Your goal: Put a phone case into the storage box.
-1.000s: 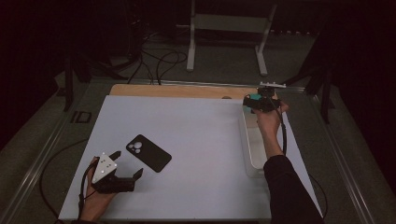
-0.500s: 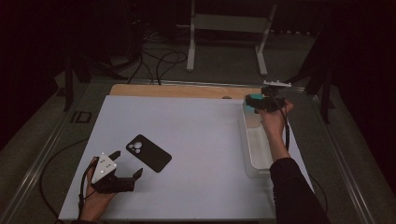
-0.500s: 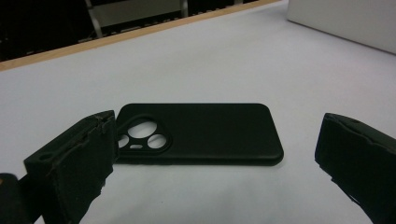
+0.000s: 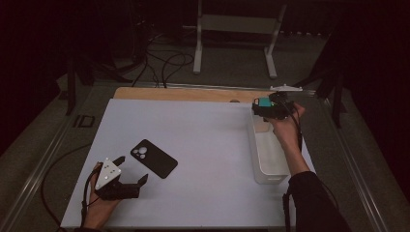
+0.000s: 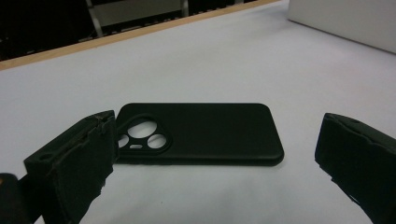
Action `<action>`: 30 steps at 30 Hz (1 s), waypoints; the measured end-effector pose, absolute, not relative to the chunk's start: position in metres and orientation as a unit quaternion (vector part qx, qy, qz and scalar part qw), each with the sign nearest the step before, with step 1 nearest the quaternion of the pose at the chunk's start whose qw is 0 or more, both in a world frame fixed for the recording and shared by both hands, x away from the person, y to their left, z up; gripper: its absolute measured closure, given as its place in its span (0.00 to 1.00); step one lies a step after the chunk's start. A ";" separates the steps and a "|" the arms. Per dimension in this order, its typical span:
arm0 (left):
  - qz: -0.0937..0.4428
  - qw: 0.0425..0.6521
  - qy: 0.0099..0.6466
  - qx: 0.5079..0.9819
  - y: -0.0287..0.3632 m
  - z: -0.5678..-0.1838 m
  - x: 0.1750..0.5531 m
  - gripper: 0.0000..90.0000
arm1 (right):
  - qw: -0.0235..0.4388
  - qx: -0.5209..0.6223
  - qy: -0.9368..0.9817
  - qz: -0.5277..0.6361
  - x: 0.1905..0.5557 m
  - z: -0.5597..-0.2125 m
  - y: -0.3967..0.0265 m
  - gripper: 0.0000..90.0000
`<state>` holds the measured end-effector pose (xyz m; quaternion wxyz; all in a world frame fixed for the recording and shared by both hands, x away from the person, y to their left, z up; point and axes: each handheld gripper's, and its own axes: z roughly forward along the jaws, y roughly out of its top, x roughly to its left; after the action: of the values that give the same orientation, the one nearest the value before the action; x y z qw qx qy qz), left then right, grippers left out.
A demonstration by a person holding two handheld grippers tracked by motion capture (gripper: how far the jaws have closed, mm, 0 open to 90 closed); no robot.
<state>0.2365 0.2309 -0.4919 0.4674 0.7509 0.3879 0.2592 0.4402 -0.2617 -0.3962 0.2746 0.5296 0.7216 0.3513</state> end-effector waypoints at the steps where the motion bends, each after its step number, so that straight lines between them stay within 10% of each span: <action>1: 0.259 0.467 0.388 0.751 0.231 -0.492 0.236 0.00 | 0.275 0.525 0.724 0.354 0.438 -0.395 -0.260 0.10; 30: 0.261 0.467 0.391 0.749 0.231 -0.491 0.235 0.00 | 0.239 0.430 0.747 0.448 0.355 -0.397 -0.229 0.10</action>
<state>0.2352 0.2312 -0.4914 0.4667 0.7495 0.3906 0.2606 0.3551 -0.2290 -0.3975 0.2387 0.4296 0.7469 0.4479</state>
